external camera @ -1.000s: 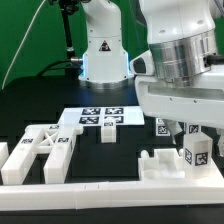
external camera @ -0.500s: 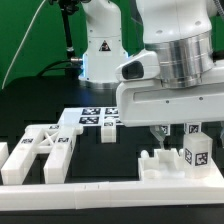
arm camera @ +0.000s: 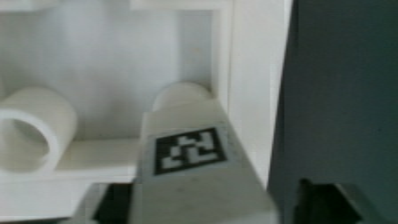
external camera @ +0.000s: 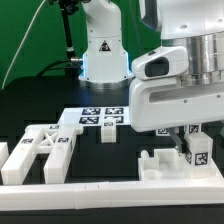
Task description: Assemble chair
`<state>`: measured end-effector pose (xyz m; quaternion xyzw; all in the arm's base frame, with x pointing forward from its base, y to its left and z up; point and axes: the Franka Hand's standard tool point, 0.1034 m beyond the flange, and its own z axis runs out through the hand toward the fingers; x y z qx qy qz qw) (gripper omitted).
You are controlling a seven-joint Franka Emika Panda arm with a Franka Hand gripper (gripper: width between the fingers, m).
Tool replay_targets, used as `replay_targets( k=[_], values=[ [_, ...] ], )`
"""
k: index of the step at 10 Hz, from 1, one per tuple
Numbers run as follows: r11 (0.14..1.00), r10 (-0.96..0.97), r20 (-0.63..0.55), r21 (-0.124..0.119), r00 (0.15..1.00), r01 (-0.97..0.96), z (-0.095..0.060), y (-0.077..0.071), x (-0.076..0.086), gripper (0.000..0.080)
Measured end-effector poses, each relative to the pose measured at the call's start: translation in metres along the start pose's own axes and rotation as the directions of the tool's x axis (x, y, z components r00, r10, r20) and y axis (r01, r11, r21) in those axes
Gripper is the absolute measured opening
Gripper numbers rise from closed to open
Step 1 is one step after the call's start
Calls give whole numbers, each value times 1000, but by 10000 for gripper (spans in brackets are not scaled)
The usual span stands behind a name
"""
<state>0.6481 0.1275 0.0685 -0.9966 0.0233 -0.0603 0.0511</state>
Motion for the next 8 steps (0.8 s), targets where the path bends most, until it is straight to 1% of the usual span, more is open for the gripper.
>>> replay_targets(
  k=[1, 2, 3, 4, 5, 6, 7, 8],
  values=[
    [996, 88, 2, -7, 996, -88, 1, 5, -1, 298],
    [991, 134, 1, -6, 991, -134, 1, 5, 0, 298],
    [969, 246, 0, -3, 969, -246, 1, 6, 0, 296],
    [919, 394, 1, 8, 919, -394, -1, 9, 2, 296],
    [851, 524, 9, 11, 851, -524, -1, 9, 1, 296],
    [732, 681, 27, 9, 732, -681, 0, 7, -1, 295],
    [614, 789, 42, 6, 613, -789, 0, 6, -2, 295],
    [489, 871, 61, -10, 488, -872, 0, 1, -4, 293]
  ],
)
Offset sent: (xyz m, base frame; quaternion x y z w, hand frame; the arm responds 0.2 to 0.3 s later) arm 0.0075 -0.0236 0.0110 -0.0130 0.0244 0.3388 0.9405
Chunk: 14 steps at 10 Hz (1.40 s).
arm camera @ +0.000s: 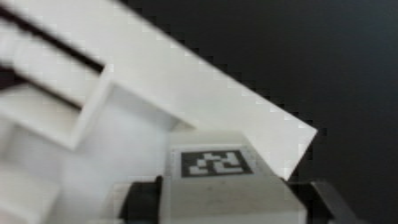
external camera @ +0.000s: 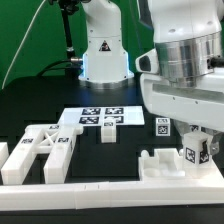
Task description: Assemble chair
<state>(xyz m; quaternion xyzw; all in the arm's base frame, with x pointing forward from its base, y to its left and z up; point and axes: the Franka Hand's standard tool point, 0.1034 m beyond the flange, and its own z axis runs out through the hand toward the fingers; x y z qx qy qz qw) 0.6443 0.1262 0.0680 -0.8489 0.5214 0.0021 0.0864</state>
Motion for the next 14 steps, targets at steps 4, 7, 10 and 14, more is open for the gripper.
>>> replay_targets(
  k=[4, 7, 10, 14],
  values=[
    [893, 448, 75, 13, 891, -450, -4, -6, 3, 294],
    [842, 537, 74, 9, 840, -539, -1, -6, -1, 301],
    [844, 534, 75, 9, 842, -536, -1, -6, -2, 611],
    [885, 454, 96, 64, 886, -461, -52, -2, 10, 647]
  ],
)
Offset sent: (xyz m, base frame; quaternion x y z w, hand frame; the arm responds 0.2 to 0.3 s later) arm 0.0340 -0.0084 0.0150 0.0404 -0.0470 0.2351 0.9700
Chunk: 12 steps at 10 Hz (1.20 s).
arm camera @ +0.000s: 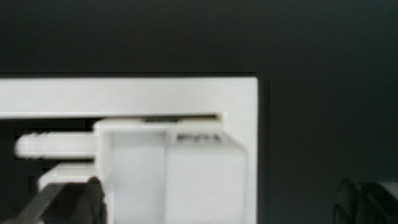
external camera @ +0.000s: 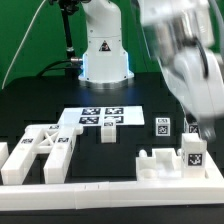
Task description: Assemble chair
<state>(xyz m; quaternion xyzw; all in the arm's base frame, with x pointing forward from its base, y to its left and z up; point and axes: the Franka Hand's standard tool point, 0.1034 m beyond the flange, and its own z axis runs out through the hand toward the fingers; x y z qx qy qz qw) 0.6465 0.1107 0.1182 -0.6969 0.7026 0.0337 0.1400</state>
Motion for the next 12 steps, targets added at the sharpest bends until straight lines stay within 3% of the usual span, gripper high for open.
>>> replay_targets(
  k=[2, 6, 7, 8, 10, 12],
  values=[
    [1000, -5, -4, -12, 1000, 5, 13, 3, -1, 649],
    [996, -89, -6, -10, 996, 89, 10, 3, 5, 649],
    [986, -169, -6, -14, 986, 169, 6, 8, 10, 649],
    [982, -185, -4, -33, 983, 185, 6, 22, 8, 649],
    [898, -437, 12, -56, 900, 436, 4, 40, 12, 649],
    [812, -581, 16, -65, 814, 580, 6, 45, 10, 649]
  ],
)
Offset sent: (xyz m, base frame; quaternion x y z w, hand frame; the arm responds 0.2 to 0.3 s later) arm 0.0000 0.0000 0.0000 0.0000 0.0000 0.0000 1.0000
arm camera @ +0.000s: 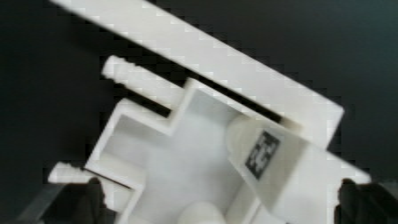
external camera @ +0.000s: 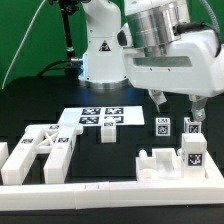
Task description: Assemble chair
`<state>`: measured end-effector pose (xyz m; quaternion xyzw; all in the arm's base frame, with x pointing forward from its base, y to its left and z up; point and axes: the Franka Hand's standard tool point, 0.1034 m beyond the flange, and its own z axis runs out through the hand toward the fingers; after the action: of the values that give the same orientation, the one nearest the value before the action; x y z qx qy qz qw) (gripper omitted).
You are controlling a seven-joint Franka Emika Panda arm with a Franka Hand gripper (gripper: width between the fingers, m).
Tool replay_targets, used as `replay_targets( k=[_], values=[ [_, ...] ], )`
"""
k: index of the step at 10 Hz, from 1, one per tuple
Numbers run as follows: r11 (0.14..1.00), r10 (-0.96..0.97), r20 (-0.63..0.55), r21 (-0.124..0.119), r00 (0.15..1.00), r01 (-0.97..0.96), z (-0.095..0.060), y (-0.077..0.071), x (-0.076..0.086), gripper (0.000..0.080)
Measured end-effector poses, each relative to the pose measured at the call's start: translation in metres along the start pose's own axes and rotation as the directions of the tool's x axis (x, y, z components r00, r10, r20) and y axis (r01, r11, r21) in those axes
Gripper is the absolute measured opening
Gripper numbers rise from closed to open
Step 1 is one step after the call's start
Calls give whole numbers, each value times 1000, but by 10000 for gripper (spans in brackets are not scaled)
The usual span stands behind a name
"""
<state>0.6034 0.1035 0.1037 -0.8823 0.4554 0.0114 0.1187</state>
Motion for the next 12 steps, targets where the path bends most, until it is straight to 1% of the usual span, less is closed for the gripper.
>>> replay_targets(
  k=[2, 4, 5, 6, 7, 8, 9, 10, 11, 12],
  values=[
    [995, -104, 0, -1, 995, 104, 1, 1, 1, 649],
    [968, -250, -5, -1, 968, 250, 2, 3, 3, 649],
    [923, -385, -39, -10, 922, 385, 10, 20, 11, 649],
    [863, -505, -23, -35, 863, 504, 15, 45, 17, 649],
    [805, -592, -7, -51, 806, 591, 13, 65, 30, 649],
    [727, -682, 24, -81, 731, 682, 12, 83, 44, 649],
    [661, -747, 6, -105, 665, 743, 12, 92, 53, 649],
    [618, -783, -11, -123, 621, 777, 17, 109, 56, 649],
    [578, -812, 14, -126, 584, 806, 17, 110, 53, 649],
    [571, -817, 19, -124, 577, 812, 17, 109, 54, 649]
  ],
)
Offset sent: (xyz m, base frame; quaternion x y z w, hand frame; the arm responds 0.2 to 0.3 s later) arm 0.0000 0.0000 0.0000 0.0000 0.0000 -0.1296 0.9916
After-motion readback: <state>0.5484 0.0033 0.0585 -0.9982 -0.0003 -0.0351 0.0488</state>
